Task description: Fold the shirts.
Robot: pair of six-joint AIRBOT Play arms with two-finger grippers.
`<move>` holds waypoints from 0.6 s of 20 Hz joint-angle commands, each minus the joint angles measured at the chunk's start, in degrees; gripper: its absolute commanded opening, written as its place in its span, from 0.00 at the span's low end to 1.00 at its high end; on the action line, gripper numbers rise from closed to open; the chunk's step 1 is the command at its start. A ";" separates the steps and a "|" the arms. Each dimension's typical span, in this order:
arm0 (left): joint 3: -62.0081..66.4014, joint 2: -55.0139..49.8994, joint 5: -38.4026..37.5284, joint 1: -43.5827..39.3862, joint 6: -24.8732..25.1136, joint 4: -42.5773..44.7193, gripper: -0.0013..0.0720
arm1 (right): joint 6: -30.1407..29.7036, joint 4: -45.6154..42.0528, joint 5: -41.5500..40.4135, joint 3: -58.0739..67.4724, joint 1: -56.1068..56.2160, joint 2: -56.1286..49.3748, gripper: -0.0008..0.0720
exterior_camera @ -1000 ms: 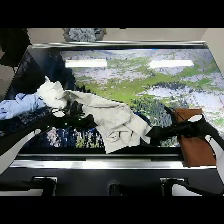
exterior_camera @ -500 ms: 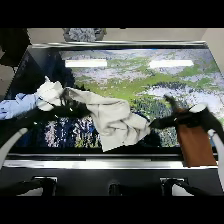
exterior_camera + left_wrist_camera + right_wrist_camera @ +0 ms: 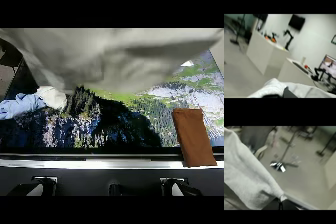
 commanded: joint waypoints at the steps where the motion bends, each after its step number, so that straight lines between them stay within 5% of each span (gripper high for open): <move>1: 11.61 5.60 -0.20 5.75 -11.06 13.42 0.06 | 6.62 -11.50 -3.58 7.93 -0.33 7.52 0.07; 4: 9.35 9.57 -4.42 6.23 -16.76 21.14 0.06 | 8.39 -16.17 2.16 7.93 -0.33 9.33 0.08; 8: 8.28 9.86 -17.59 6.23 -18.12 26.99 0.06 | 7.37 -21.64 13.53 7.91 -0.33 8.11 0.08; 12: -9.05 9.18 -27.82 6.16 -18.47 27.69 0.06 | 3.96 -20.94 30.34 3.48 -0.26 -1.44 0.07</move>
